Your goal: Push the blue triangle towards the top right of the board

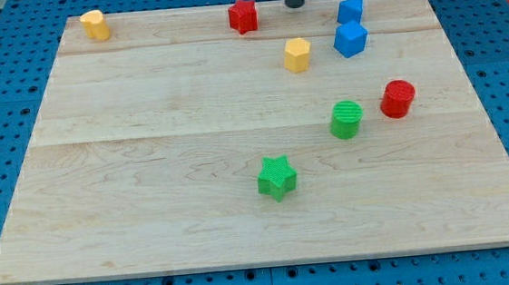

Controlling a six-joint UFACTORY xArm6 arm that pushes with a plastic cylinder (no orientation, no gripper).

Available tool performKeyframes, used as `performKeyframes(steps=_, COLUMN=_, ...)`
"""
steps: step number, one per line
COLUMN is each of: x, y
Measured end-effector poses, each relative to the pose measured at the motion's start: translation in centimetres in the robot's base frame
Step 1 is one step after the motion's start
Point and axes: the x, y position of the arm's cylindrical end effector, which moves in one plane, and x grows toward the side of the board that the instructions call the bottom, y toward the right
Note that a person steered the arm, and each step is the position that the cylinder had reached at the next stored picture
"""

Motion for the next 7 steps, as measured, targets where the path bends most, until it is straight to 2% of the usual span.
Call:
performKeyframes(steps=4, x=3.0, y=2.4)
performKeyframes(steps=7, x=2.9, y=10.8)
